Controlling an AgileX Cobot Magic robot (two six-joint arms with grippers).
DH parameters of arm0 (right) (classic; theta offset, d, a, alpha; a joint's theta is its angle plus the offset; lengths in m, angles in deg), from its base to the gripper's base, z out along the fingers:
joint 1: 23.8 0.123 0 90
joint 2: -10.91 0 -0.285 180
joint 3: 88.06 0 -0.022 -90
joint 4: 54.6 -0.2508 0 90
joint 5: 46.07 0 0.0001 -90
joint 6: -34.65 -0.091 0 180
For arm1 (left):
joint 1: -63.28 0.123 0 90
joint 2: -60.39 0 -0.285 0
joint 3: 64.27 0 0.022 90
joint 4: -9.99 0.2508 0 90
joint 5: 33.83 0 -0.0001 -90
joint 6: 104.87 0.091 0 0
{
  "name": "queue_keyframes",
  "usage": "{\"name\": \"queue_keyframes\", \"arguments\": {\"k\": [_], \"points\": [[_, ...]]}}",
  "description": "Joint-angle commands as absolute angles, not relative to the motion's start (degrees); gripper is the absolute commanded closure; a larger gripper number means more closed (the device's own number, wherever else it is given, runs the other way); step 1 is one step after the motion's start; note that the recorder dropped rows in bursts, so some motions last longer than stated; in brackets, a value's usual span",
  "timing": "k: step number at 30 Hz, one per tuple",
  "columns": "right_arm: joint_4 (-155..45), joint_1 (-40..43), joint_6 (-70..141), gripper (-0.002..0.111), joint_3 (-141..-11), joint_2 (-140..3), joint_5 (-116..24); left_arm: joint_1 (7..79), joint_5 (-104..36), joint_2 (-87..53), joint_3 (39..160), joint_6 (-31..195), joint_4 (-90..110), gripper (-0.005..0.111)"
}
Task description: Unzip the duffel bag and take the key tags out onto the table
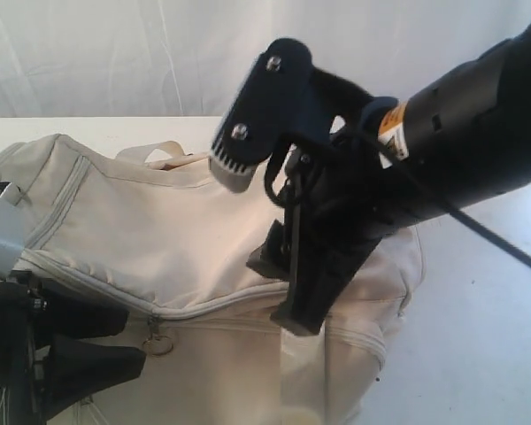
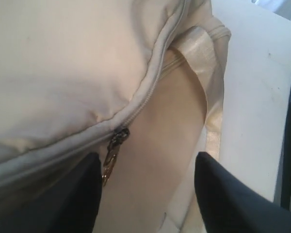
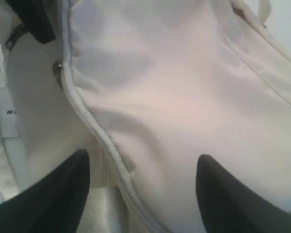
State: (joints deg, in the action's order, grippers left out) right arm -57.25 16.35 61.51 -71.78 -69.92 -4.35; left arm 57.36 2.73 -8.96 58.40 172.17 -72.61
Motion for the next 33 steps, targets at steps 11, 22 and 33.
{"name": "queue_keyframes", "arguments": {"k": [11,22,33], "points": [[-56.4,22.4,74.0,0.043,-71.4,-78.8,-9.3,53.2,-3.8,-10.8,57.9,174.1,-73.3,0.046],[-56.1,22.4,76.5,0.052,-71.4,-83.5,-9.2,52.5,-4.1,-10.8,57.9,177.7,-74.8,0.046],[-56.2,22.4,73.7,0.108,-72.0,-83.6,-9.4,51.0,-6.5,-10.8,57.9,180.5,-76.1,0.046]]}}
